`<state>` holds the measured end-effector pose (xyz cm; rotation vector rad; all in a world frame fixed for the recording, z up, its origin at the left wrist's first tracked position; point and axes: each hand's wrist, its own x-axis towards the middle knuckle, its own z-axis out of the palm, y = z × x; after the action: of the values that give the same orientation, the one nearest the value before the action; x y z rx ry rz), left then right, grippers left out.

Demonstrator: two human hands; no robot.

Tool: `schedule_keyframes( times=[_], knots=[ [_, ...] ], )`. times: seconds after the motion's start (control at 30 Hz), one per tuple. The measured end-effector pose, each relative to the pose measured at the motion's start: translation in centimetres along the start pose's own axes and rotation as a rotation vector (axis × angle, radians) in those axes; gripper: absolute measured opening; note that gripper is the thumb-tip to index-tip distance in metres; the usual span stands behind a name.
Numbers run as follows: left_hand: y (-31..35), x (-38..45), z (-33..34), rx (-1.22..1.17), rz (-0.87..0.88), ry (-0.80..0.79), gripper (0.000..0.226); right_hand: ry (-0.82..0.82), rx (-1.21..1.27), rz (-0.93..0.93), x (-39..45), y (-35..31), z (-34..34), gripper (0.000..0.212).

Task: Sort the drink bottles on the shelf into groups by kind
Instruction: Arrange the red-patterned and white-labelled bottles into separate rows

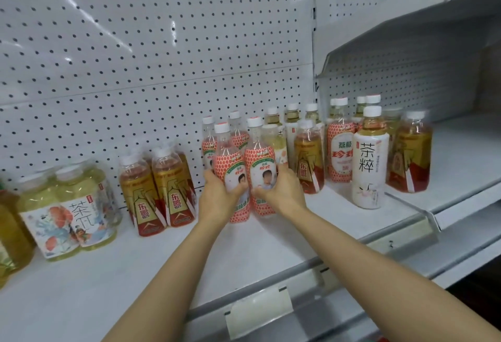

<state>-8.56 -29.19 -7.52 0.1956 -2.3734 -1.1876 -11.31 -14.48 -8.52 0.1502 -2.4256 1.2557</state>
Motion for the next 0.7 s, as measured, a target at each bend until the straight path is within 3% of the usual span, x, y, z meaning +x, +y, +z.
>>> schedule_keyframes(
  times=[0.23, 0.7],
  knots=[
    [-0.1, 0.9, 0.3, 0.032, -0.049, 0.113, 0.072, 0.007, -0.031, 0.031, 2.2, -0.5, 2.4, 0.074],
    [-0.6, 4.2, 1.5, 0.057, -0.128, 0.163, 0.077, 0.032, -0.148, -0.033, 3.4, -0.7, 3.8, 0.071]
  ],
)
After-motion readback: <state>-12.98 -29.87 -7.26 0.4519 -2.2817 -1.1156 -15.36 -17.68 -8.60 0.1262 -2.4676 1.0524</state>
